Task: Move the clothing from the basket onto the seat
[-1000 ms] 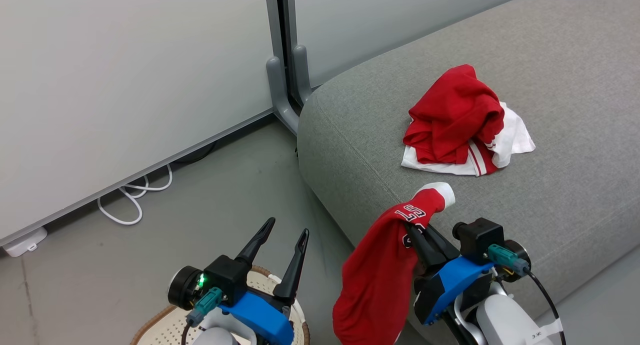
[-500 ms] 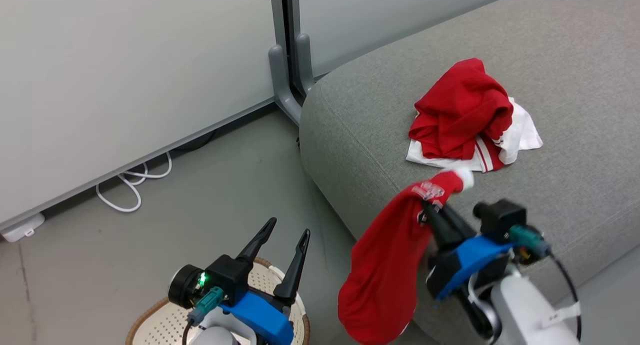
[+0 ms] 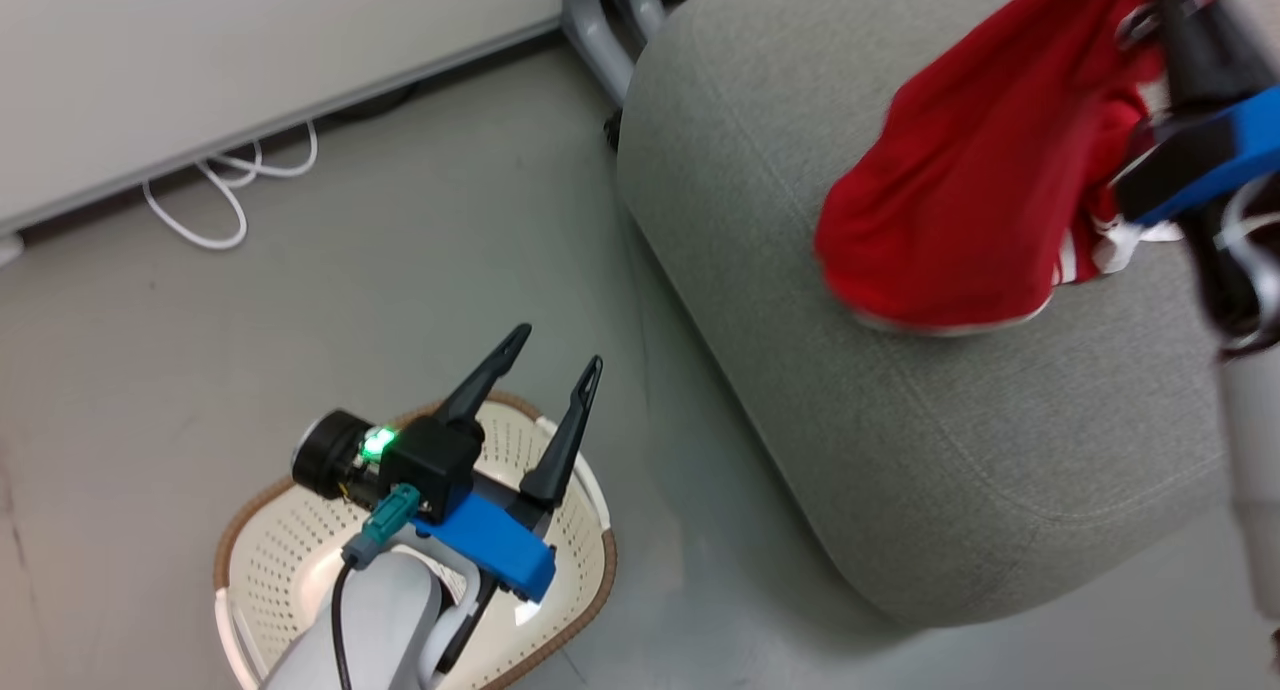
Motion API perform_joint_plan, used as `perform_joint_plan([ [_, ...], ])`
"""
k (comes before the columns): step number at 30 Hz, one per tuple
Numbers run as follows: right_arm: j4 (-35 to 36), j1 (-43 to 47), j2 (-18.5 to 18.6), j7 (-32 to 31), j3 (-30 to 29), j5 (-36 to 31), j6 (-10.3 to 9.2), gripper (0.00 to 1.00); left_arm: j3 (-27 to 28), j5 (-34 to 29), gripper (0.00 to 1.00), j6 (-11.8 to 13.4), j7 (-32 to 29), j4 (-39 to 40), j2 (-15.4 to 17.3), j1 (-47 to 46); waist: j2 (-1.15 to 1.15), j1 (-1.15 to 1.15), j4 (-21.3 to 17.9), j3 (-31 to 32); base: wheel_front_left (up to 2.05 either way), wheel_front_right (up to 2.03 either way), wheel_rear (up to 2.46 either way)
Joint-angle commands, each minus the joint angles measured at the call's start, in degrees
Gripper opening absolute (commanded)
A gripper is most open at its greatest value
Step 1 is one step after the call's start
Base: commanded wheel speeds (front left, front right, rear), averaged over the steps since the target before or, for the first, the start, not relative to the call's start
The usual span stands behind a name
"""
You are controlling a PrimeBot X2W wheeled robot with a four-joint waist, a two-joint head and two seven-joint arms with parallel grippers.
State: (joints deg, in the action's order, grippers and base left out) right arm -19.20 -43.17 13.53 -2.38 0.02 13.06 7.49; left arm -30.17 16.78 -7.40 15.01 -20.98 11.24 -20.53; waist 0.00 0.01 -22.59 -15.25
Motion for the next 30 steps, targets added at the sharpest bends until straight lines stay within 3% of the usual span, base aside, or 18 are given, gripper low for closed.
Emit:
perform_joint_plan([
  [1,0.56,-3.54,1.51,-0.26,-1.97,-0.58,0.02,0.0,-0.22,-0.36,1.0,-0.12,0.25,0.7,0.95,-1.92,0.0,-0.01,1.63,-4.46,0.0,0.0,0.0],
  [8,2.08,-14.75,8.41,0.11,-10.67,-2.66,0.01,0.0,-1.25,-1.24,1.0,-0.12,0.26,3.13,3.78,-6.61,0.0,-0.01,3.33,-12.27,0.0,0.0,0.0],
  [14,-0.68,-19.04,12.49,1.92,-18.72,-5.1,0.01,0.0,-1.94,-1.71,1.0,-0.12,0.25,6.16,5.89,-9.13,0.0,-0.01,4.93,-17.51,0.0,0.0,0.0],
  [22,-9.31,-14.18,11.75,4.96,-25.82,-6.6,0.0,0.0,-2.76,-2.95,1.0,-0.12,0.25,8.97,7.5,-11.08,0.0,-0.01,6.14,-22.75,0.0,0.0,0.0],
  [30,-19.62,-10.78,9.66,8.33,-29.15,-7.89,0.0,0.0,-2.47,-3.25,1.0,-0.12,0.25,9.63,8.29,-11.79,0.0,-0.01,6.48,-24.69,0.0,0.0,0.0],
])
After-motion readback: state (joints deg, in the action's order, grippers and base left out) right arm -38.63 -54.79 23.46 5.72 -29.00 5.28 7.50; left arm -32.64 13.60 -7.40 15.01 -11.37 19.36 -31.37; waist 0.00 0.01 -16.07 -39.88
